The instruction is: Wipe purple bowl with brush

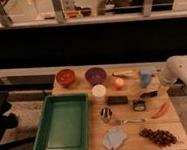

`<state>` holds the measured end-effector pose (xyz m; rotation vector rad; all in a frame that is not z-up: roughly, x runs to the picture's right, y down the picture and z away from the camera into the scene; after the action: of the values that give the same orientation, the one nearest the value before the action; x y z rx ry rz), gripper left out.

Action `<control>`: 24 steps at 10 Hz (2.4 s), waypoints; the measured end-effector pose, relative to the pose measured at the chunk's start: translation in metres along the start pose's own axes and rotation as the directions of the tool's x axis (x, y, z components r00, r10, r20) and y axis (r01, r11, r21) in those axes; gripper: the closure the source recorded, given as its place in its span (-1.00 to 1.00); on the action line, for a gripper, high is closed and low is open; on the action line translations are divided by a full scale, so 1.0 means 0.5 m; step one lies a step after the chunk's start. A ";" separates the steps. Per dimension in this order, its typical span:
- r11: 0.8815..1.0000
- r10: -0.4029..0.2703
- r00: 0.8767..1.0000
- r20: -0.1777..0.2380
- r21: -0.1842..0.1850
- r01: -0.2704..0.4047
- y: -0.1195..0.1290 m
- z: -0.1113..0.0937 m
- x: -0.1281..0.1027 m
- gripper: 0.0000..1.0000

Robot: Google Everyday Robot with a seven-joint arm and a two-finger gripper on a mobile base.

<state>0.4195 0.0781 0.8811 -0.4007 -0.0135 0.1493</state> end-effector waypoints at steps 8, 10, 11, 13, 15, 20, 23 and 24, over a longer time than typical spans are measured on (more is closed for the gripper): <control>0.994 -0.004 1.000 -0.003 -0.106 0.004 0.039 0.049 0.018 -0.60; 0.987 -0.009 1.000 0.014 -0.159 0.011 0.047 0.074 0.013 -0.60; 0.983 -0.008 1.000 0.022 -0.183 0.012 0.050 0.087 0.013 -0.60; 0.977 -0.005 1.000 0.030 -0.213 0.012 0.055 0.104 0.016 -0.60; 0.977 0.001 0.999 0.034 -0.215 0.006 0.055 0.103 0.025 -0.59; 0.978 0.001 0.999 0.037 -0.206 0.007 0.050 0.078 0.029 -0.36; 0.964 -0.016 0.999 0.031 -0.264 0.024 0.074 0.118 0.024 -0.36; 0.962 -0.023 0.999 0.031 -0.271 0.031 0.075 0.121 0.021 -0.34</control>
<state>0.4217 0.1374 0.9222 -0.6721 -0.0670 0.1260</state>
